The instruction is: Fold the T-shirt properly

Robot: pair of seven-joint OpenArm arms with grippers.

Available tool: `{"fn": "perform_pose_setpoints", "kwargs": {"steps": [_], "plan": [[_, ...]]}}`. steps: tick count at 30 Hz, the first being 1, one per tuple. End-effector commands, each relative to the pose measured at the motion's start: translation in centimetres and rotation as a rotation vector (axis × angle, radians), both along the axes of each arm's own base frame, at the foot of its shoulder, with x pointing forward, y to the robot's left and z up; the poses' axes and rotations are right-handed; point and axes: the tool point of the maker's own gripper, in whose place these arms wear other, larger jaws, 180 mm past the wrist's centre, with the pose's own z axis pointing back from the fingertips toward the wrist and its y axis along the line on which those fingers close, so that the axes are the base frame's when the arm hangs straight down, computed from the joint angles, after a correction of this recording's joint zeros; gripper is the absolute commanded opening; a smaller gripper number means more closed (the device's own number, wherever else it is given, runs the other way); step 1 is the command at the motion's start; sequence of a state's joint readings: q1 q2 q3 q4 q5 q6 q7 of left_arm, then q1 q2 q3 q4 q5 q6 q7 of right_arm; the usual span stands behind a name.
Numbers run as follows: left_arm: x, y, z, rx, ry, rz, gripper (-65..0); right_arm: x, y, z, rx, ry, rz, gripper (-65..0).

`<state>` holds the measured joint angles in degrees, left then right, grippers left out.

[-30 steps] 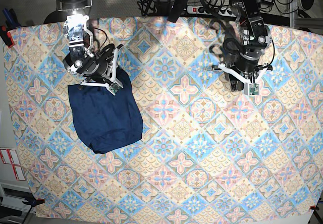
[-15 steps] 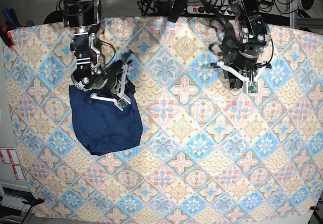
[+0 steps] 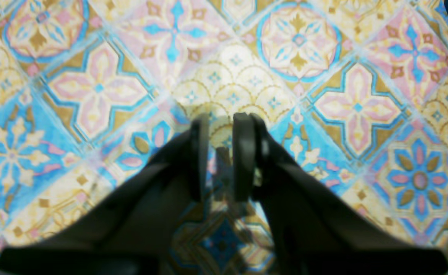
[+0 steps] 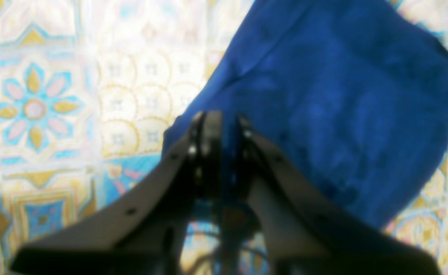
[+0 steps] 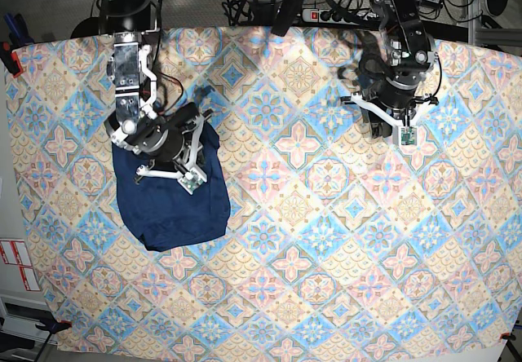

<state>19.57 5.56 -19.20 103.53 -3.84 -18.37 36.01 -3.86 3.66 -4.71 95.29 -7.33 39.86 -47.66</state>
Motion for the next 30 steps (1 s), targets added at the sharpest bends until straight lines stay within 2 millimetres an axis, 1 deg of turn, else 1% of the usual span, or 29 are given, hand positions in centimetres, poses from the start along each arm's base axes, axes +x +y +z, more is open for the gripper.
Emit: {"fn": "perform_pose_setpoints", "kwargs": {"steps": [1, 5, 9, 11, 13, 17, 20, 22, 24, 27, 30], "plan": [[0.5, 0.1, 1.6, -0.008, -0.059, -0.001, -54.3, 0.4, -0.6, 1.3, 0.003, -0.044, -0.009, -58.7], [-0.6, -0.2, 1.8, -0.051, -0.063, 0.007, -54.3, -0.9, -2.6, 2.2, -0.028, -0.055, -0.059, -58.7], [-2.1, -0.1, 1.1, -0.051, -0.029, 0.010, -54.3, -2.8, -5.0, 2.4, -0.054, -0.049, -0.127, -58.7], [-3.3, -0.1, 0.5, -0.050, -0.001, 0.011, -54.3, -3.9, -6.4, 2.1, -0.068, -0.033, -0.164, -58.7], [-4.2, 0.0, 0.5, -0.044, 0.013, 0.010, -54.3, -5.4, -8.1, 1.4, -0.085, 0.000, -0.210, -58.7], [-6.3, -0.1, 0.8, -0.028, 0.039, 0.000, -54.3, -7.5, -11.6, 0.8, -0.120, 0.036, -0.306, -58.7], [-7.6, -0.1, 1.0, -0.017, 0.056, -0.004, -54.3, -9.8, -14.3, 0.2, -0.153, 0.076, -0.380, -58.7], [-8.7, -0.1, 0.9, -0.013, 0.079, -0.005, -54.3, -11.3, -15.6, -0.1, -0.171, 0.102, -0.413, -58.7], [-9.9, -0.1, 0.5, -0.011, 0.107, -0.005, -54.3, -12.8, -16.4, -0.5, -0.184, 0.130, -0.435, -58.9], [-12.1, 0.0, -0.1, -0.008, 0.158, -0.005, -54.3, -14.9, -16.9, -0.8, -0.134, 0.160, -0.479, -60.0], [-13.9, -0.1, -0.3, -0.008, 0.198, -0.005, -54.3, -18.0, -18.4, -0.7, -0.090, 0.194, -0.558, -60.1]]}}
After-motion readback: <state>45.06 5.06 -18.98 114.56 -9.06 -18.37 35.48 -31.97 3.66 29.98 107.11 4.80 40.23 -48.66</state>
